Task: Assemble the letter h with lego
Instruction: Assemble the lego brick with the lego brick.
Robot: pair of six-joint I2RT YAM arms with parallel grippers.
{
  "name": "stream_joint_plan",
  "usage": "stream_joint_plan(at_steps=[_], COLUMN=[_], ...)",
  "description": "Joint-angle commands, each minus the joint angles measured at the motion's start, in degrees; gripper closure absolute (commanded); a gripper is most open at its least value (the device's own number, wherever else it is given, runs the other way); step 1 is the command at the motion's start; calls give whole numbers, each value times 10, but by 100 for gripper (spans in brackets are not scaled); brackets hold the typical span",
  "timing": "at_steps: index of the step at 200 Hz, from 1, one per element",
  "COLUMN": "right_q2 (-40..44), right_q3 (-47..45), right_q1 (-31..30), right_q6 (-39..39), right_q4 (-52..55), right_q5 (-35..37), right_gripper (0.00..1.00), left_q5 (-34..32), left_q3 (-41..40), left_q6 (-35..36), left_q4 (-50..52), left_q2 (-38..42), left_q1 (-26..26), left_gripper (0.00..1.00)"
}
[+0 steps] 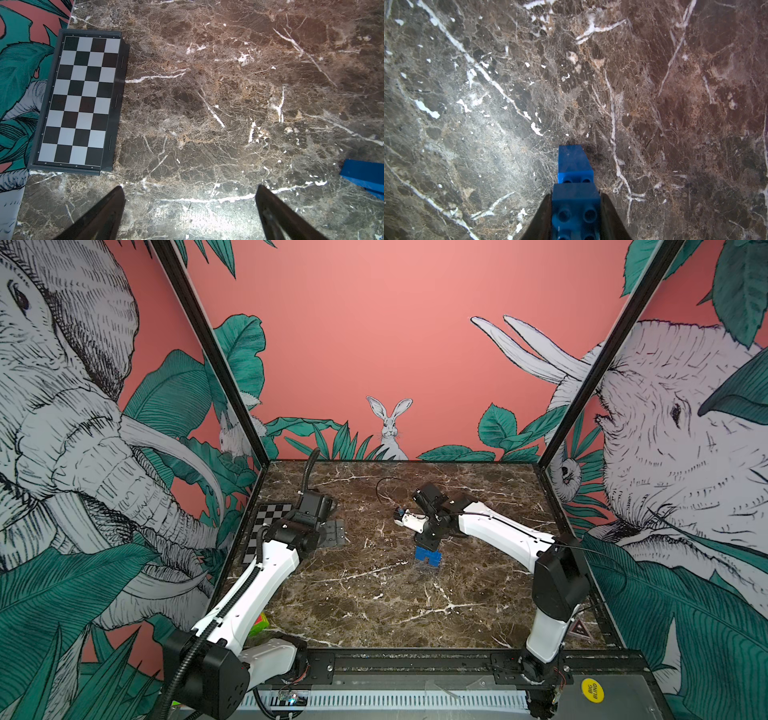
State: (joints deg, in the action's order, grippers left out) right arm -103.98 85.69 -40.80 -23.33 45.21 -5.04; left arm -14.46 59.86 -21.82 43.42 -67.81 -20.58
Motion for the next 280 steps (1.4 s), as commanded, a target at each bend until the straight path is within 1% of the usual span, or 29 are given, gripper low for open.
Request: stream_joint_plan(at_steps=[1, 26, 54, 81, 119, 206, 234, 261, 280], right_q2=[37, 42, 12, -10, -9, -9, -8, -10, -14], right_q3=[-22, -27, 2, 20, 9, -4, -1, -6, -8], right_q1=[2, 2, 1, 1, 1, 1, 1, 1, 1], right_q6=[-40, -32, -22, -8, 4, 8, 10, 12, 10], right_q4=[-6, -17, 17, 32, 13, -4, -4, -6, -9], right_q5=[0, 5, -2, 15, 34, 27, 23, 21, 20], right_gripper=[100, 100, 100, 100, 100, 100, 100, 100, 100], left_q5=[-9, -7, -7, -7, -6, 0, 24, 68, 86], left_q3=[-7, -6, -5, -5, -5, -7, -10, -15, -15], left_q6=[-4, -5, -4, -4, -3, -4, 1, 12, 21], left_q4=[6, 6, 6, 6, 6, 5, -2, -13, -12], left_q2=[6, 5, 5, 5, 6, 4, 4, 1, -5], left_q1=[0, 0, -1, 0, -1, 0, -1, -1, -5], left_gripper=[1, 1, 1, 1, 1, 1, 1, 1, 1])
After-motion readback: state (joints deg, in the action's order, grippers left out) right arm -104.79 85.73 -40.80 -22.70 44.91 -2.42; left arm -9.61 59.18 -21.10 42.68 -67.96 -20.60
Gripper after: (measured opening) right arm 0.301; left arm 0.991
